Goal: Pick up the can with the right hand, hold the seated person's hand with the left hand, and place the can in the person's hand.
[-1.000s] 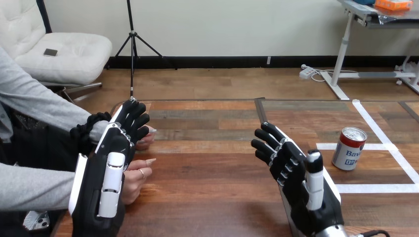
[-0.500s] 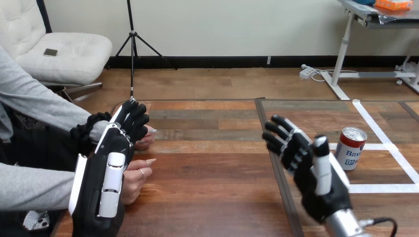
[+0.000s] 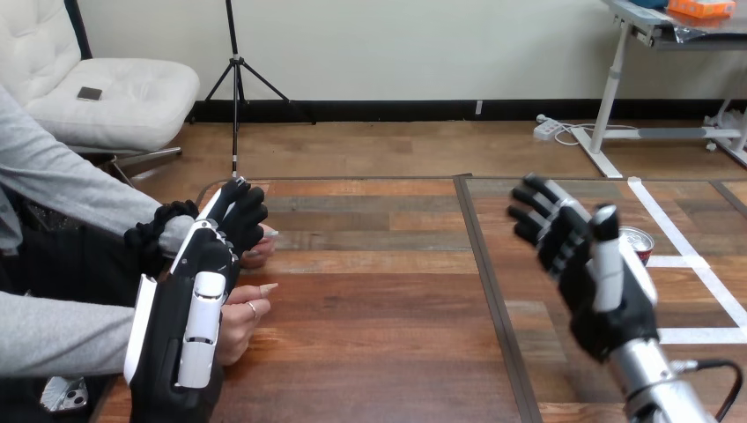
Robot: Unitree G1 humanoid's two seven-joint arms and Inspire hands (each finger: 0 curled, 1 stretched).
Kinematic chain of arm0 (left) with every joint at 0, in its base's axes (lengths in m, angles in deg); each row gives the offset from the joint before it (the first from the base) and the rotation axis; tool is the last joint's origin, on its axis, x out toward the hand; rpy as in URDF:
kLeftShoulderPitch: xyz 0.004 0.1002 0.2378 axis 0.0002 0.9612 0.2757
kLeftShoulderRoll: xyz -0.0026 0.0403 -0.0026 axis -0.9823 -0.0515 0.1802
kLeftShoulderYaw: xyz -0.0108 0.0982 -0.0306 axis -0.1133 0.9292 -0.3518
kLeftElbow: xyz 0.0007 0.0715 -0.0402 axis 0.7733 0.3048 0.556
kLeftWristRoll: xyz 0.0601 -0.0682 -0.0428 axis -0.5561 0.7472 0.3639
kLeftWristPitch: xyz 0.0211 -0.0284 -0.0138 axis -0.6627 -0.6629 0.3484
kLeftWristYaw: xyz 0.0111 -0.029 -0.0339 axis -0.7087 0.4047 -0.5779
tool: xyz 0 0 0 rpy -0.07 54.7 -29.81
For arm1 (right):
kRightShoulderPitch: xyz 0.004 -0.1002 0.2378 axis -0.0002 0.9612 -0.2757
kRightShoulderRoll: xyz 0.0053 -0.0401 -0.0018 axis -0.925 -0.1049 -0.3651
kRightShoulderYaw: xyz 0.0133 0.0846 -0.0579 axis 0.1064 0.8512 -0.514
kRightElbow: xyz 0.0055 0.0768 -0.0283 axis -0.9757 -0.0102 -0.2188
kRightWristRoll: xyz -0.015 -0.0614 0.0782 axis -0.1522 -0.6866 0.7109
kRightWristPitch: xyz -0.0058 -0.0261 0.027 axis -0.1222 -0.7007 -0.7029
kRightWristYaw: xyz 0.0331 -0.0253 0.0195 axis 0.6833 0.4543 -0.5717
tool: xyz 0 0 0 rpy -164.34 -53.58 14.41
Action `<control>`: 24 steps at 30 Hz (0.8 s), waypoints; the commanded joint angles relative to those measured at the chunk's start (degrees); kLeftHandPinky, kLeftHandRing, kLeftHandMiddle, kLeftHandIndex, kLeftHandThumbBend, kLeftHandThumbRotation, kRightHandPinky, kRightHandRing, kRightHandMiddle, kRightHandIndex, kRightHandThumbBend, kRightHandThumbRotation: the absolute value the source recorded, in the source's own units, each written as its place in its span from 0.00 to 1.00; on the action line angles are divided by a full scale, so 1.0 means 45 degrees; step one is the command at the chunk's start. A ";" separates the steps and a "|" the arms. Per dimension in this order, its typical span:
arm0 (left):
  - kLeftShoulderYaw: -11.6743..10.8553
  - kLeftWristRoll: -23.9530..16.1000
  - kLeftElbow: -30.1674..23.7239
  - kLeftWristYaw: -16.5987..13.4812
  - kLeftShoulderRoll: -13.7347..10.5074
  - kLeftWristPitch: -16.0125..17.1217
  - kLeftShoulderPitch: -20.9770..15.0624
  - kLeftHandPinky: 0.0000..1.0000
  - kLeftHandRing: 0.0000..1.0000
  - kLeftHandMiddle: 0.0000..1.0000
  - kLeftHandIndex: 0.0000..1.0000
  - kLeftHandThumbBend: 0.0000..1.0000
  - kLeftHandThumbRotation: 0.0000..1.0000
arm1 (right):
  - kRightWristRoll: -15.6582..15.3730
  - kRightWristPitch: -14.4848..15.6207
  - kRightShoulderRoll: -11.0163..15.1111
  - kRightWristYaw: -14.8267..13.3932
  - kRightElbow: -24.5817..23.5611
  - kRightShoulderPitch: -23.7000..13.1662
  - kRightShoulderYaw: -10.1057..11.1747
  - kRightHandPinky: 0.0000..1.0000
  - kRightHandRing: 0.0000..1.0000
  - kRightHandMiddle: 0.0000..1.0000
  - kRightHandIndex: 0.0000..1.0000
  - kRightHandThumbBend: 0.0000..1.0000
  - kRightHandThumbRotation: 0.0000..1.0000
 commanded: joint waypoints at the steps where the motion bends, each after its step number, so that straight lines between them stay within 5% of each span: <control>1: -0.0086 0.0005 -0.0158 0.0004 0.0058 0.0173 -0.0734 0.87 0.87 0.87 0.89 0.50 1.00 | -0.0005 -0.0115 0.0327 -0.0164 0.0378 -0.1534 0.0295 0.90 0.91 0.90 0.90 0.96 1.00; 17: -0.0122 0.0036 -0.0009 0.0014 0.0072 0.0308 -0.0847 0.88 0.87 0.87 0.89 0.48 1.00 | -0.0076 0.0091 0.0972 -0.0322 0.1853 -0.2977 0.0703 0.93 0.91 0.91 0.90 0.96 1.00; 24: -0.0114 0.0183 0.0098 0.0192 -0.0025 0.0391 -0.0923 0.88 0.87 0.87 0.89 0.48 1.00 | -0.0610 -0.0062 0.1294 -0.1072 0.2713 -0.3649 0.0714 0.94 0.91 0.91 0.90 0.97 1.00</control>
